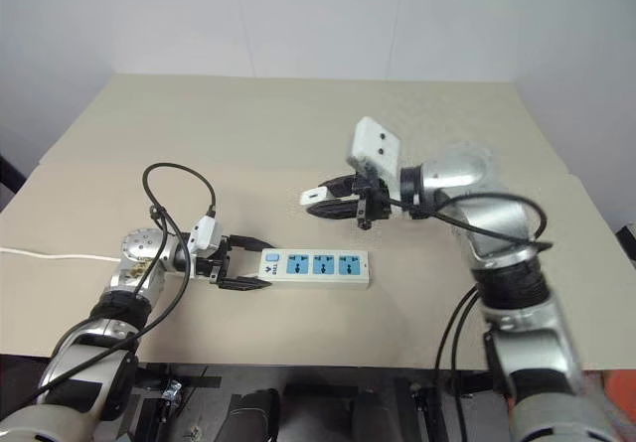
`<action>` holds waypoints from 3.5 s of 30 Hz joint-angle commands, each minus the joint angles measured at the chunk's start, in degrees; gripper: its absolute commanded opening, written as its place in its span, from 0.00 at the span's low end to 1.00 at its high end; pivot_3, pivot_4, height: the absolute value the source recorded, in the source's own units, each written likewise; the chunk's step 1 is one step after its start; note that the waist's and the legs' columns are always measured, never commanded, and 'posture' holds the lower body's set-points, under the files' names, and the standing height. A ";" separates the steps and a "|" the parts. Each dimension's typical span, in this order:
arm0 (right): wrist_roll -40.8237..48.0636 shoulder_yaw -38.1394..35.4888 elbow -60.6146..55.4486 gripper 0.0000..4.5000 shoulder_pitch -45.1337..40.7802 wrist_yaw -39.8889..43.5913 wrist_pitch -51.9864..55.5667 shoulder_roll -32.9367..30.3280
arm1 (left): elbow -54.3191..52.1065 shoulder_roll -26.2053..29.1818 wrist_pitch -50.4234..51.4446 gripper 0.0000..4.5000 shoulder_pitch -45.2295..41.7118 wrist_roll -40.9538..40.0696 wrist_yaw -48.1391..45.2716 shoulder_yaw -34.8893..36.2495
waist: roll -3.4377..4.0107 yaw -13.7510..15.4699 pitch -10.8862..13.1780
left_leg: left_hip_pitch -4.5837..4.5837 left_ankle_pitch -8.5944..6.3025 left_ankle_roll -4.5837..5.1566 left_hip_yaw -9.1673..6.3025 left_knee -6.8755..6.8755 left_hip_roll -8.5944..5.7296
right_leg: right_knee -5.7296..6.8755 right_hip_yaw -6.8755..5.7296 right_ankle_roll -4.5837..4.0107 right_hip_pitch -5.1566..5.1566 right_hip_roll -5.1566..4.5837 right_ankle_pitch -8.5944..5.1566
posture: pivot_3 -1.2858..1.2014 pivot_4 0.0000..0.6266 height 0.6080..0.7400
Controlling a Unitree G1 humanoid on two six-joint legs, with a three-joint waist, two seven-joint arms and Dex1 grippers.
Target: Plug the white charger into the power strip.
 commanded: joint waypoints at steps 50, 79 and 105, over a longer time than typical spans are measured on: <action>-3.05 1.65 40.59 0.24 2.68 11.79 -39.54 14.07 | -9.13 1.41 5.35 0.72 4.84 -0.65 2.11 0.49 | 0.06 -0.19 0.04 | 0.08 0.01 0.00 -0.01 0.00 0.00 | 0.06 0.02 0.00 0.02 0.02 0.00 | 0.52 0.24 1.00; -12.69 6.96 58.85 0.24 -1.14 12.72 -49.68 10.90 | -10.03 1.54 5.77 0.72 5.37 -0.71 2.61 0.39 | 0.09 -0.30 0.02 | 0.72 0.01 -0.01 -0.01 -0.03 0.00 | 0.06 0.03 0.01 0.63 0.03 -0.01 | 0.52 0.24 1.00; -12.81 5.60 61.83 1.00 -0.08 10.41 -50.93 11.93 | -10.91 2.09 6.28 0.72 5.82 -1.02 2.73 0.02 | -0.32 -0.50 -0.29 | 1.40 0.01 -0.01 -0.01 -0.20 0.04 | -0.06 0.06 0.12 1.21 0.08 -0.07 | 0.52 0.24 1.00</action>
